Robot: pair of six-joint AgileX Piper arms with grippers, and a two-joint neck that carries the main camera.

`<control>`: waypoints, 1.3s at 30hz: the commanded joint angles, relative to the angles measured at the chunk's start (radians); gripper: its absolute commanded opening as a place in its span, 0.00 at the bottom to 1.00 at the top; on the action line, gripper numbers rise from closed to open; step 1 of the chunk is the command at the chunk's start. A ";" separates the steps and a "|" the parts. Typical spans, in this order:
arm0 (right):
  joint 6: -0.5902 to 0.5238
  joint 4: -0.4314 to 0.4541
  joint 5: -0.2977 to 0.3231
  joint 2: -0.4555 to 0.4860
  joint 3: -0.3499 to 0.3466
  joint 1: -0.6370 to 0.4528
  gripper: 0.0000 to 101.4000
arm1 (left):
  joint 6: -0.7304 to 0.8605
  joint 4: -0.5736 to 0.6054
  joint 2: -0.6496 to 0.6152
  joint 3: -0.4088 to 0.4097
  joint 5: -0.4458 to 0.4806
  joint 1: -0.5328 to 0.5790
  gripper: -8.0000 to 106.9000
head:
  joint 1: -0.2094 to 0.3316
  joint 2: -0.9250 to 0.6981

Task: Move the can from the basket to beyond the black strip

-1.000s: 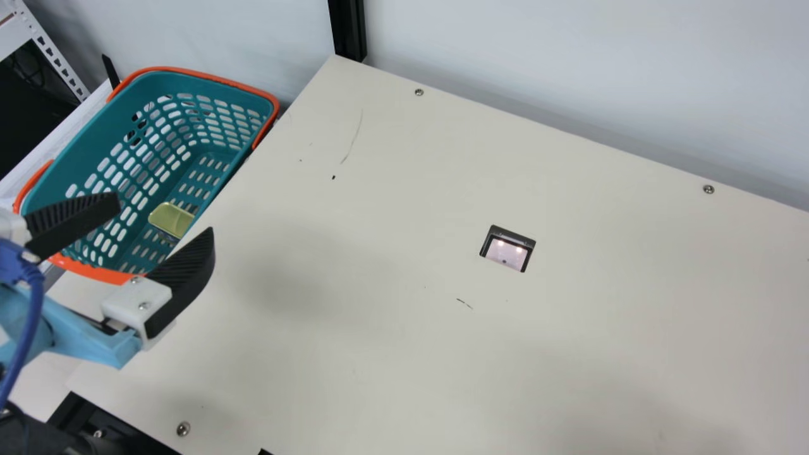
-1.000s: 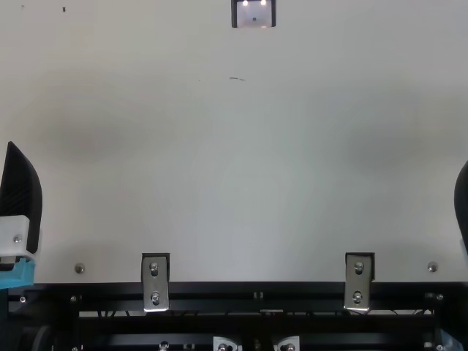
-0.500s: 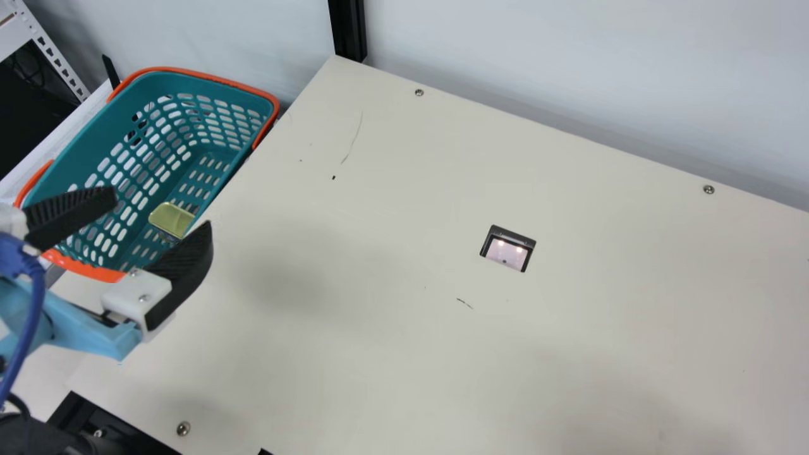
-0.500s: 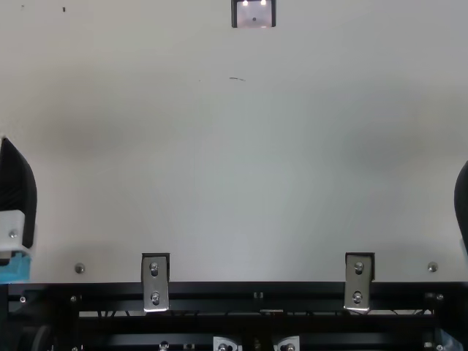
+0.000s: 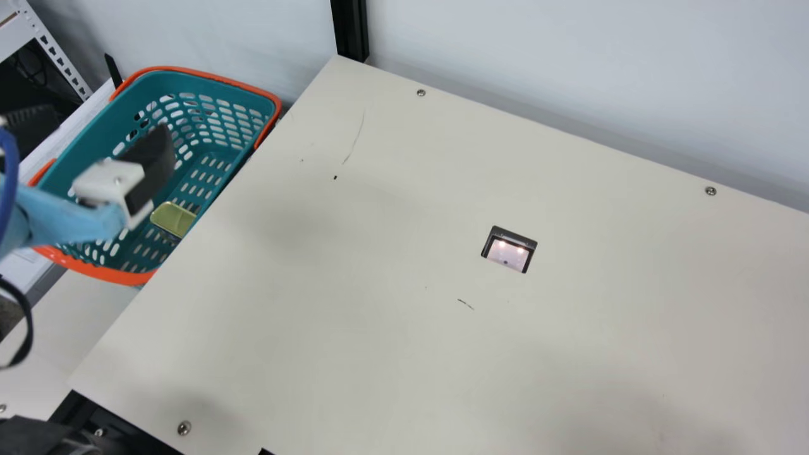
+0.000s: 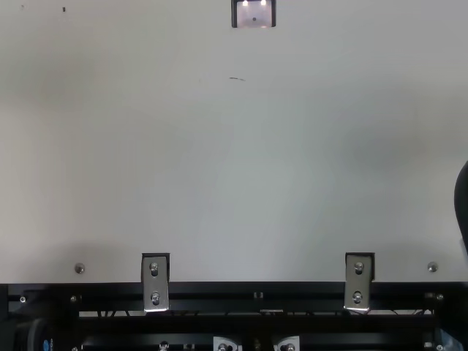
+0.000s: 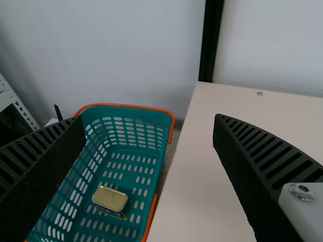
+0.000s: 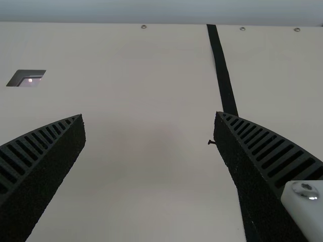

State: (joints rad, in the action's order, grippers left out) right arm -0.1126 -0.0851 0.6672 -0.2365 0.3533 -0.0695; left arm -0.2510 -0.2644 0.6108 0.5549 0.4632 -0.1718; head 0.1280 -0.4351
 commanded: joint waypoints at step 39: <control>0.000 -0.001 0.000 0.000 0.000 0.000 1.00 | -0.529 -0.128 1.039 0.344 0.026 -0.292 0.85 | 0.029 -0.014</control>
State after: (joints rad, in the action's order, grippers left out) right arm -0.1126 -0.0860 0.6672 -0.2365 0.3533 -0.0695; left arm -0.7473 -0.3907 1.5957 0.8963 0.4893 -0.4623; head 0.1280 -0.4351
